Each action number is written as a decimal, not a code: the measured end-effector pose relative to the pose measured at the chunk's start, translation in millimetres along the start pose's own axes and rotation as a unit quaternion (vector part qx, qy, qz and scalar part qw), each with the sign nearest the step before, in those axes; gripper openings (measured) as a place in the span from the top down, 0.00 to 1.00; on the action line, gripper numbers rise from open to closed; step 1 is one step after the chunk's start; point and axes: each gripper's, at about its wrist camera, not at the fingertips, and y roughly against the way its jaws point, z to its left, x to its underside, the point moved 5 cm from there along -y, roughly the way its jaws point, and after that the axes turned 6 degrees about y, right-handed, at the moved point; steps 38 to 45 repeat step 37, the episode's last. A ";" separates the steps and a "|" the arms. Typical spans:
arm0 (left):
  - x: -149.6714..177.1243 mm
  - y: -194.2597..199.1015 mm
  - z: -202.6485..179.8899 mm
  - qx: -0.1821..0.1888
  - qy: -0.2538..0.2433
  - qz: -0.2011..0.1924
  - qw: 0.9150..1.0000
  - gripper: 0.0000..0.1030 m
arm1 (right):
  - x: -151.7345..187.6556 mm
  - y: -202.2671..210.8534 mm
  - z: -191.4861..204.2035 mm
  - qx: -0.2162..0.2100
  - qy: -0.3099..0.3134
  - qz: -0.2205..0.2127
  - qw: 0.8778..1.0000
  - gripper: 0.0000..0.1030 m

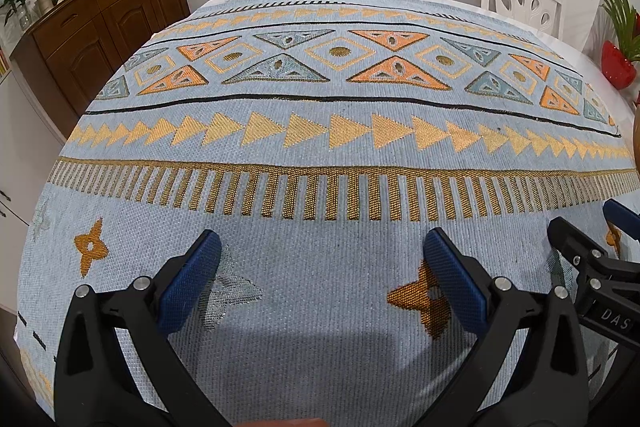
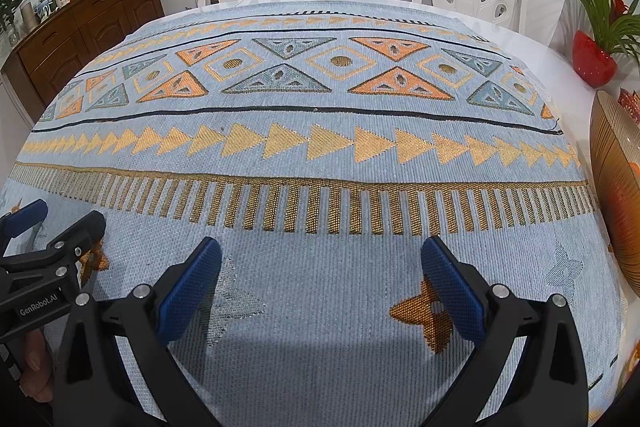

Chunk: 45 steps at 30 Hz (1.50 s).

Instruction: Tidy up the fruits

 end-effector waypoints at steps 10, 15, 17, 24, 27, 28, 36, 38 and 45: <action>-0.3 0.3 1.1 0.001 0.001 0.000 1.000 0.03 | 0.0 0.1 0.0 0.000 0.000 0.000 1.000 0.05; -0.1 0.4 1.0 0.001 0.001 0.000 1.000 0.03 | 0.1 0.2 0.1 0.000 0.000 0.000 1.000 0.05; -0.1 0.5 1.1 0.001 0.000 0.000 1.000 0.03 | 0.0 0.2 0.4 0.000 0.000 0.000 1.000 0.05; 0.1 0.5 0.8 0.005 0.004 0.000 1.000 0.03 | 0.2 0.2 0.4 0.000 0.000 0.000 1.000 0.05; 0.3 0.3 1.1 0.007 0.005 -0.001 1.000 0.03 | 0.1 0.1 0.2 0.000 0.000 0.000 1.000 0.05; 0.1 0.2 1.0 0.006 0.004 -0.001 1.000 0.03 | 0.0 0.1 0.4 0.000 0.000 0.000 1.000 0.05; 0.3 0.3 -0.2 0.002 -0.001 -0.002 1.000 0.03 | 0.3 0.1 0.2 0.000 0.000 0.000 1.000 0.05; 0.7 0.5 -0.4 0.002 -0.001 -0.001 1.000 0.03 | 0.4 0.2 0.6 0.000 0.000 0.000 1.000 0.05; 0.7 0.5 -0.4 0.002 -0.001 -0.001 1.000 0.03 | 0.4 0.2 0.6 0.000 0.000 0.000 1.000 0.05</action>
